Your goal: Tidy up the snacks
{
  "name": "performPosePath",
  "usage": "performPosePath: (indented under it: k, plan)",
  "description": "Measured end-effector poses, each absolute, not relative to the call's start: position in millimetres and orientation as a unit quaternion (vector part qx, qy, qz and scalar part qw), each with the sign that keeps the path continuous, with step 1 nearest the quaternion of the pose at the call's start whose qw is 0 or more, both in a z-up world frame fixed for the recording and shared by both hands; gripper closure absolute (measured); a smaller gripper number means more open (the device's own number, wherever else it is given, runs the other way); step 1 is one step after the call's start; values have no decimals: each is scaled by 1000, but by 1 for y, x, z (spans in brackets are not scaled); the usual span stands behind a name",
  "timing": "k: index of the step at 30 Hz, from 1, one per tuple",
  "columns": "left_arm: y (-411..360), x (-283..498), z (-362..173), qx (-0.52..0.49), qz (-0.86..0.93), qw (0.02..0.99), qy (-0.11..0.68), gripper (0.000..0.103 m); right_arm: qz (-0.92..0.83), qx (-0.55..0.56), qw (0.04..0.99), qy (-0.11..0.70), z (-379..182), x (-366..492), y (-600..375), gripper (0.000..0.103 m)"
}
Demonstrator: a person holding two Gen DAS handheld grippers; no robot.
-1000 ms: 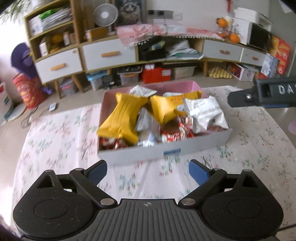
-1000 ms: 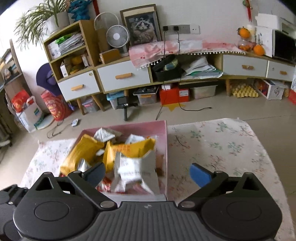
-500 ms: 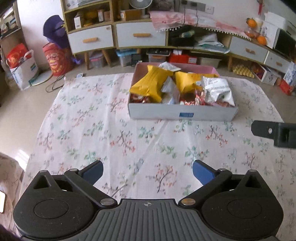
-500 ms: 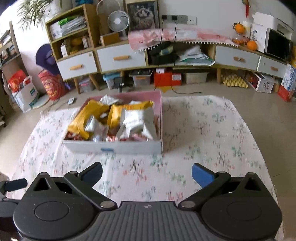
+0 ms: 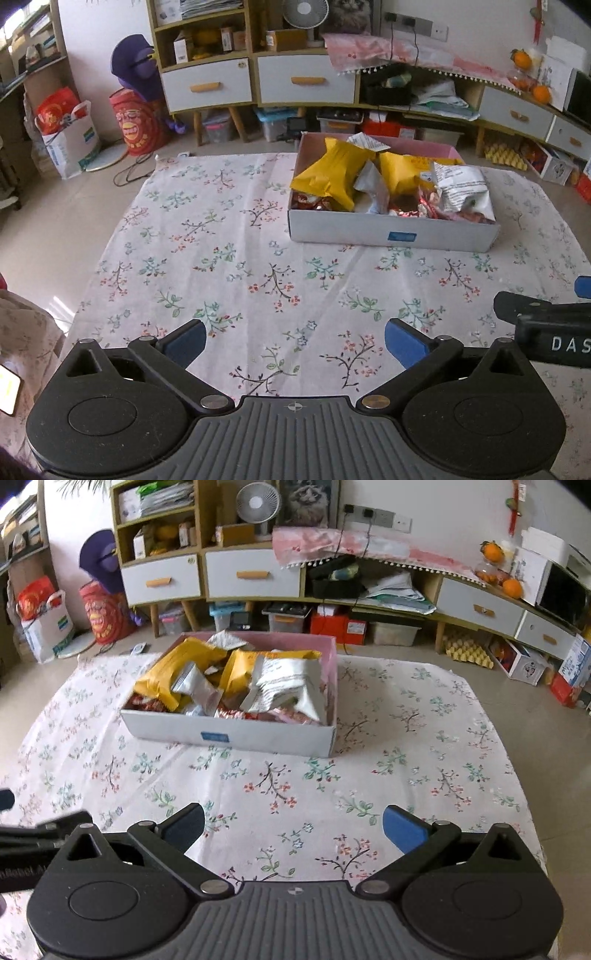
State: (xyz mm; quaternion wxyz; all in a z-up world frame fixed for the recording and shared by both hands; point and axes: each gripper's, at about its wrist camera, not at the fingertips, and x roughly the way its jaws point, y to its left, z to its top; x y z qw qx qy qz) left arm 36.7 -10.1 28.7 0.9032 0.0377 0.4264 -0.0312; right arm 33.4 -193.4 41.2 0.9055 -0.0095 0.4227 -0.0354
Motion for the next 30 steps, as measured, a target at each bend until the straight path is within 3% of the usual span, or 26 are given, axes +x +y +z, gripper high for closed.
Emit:
performPosePath:
  k: [30]
  plan:
    - [-15, 32, 30, 45, -34, 904, 423, 0, -33, -20, 909, 416, 44, 26, -190, 17]
